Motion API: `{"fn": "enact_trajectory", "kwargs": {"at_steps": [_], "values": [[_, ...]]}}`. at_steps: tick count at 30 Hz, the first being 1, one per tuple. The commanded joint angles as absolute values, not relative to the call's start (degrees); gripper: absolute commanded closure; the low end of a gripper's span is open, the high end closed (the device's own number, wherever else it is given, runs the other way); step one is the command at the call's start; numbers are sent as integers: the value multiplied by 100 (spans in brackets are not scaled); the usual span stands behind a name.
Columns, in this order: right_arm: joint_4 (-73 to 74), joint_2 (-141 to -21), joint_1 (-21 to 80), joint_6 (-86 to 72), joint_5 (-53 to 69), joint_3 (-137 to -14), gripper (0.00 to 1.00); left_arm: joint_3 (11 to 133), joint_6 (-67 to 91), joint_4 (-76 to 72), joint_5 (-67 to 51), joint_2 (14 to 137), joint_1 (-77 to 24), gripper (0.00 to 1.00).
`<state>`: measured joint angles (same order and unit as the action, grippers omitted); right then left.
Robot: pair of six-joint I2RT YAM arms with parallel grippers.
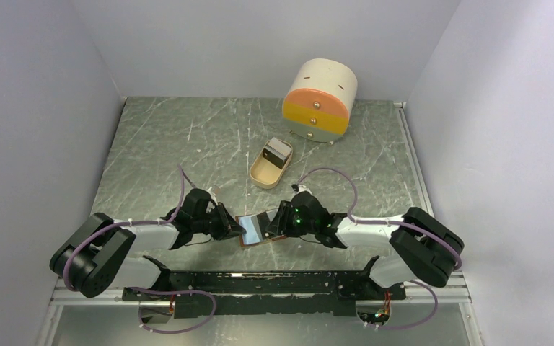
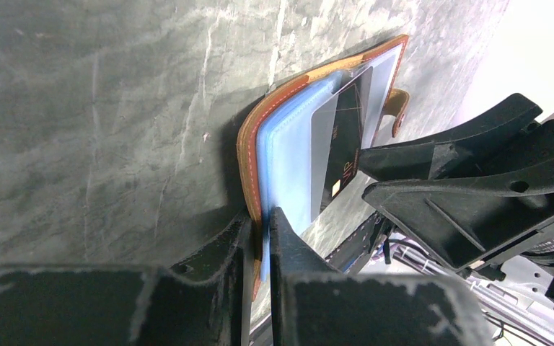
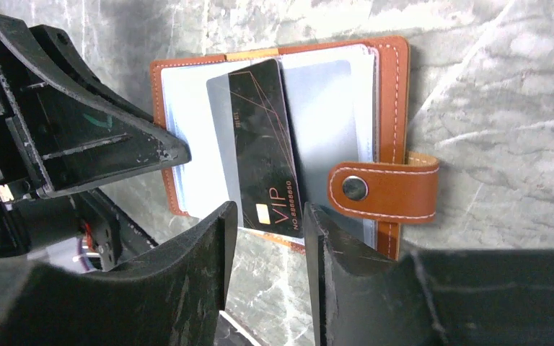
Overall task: Put the credit cards into the card holder
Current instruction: Insert the credit card into the card holder.
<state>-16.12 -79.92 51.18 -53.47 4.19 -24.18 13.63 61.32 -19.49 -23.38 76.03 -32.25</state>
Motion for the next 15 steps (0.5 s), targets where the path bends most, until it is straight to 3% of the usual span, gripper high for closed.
{"fn": "enact_trajectory", "kwargs": {"at_steps": [1,15], "values": [[-879,-8012,5122,-4919,131,-2662,57,1392,6013,-1928,-2393,7611,-3239,86],[-1769,-8490,5282,-4608,937,-2812,60,1552,5988,-1865,-2484,7647,-3251,81]]}}
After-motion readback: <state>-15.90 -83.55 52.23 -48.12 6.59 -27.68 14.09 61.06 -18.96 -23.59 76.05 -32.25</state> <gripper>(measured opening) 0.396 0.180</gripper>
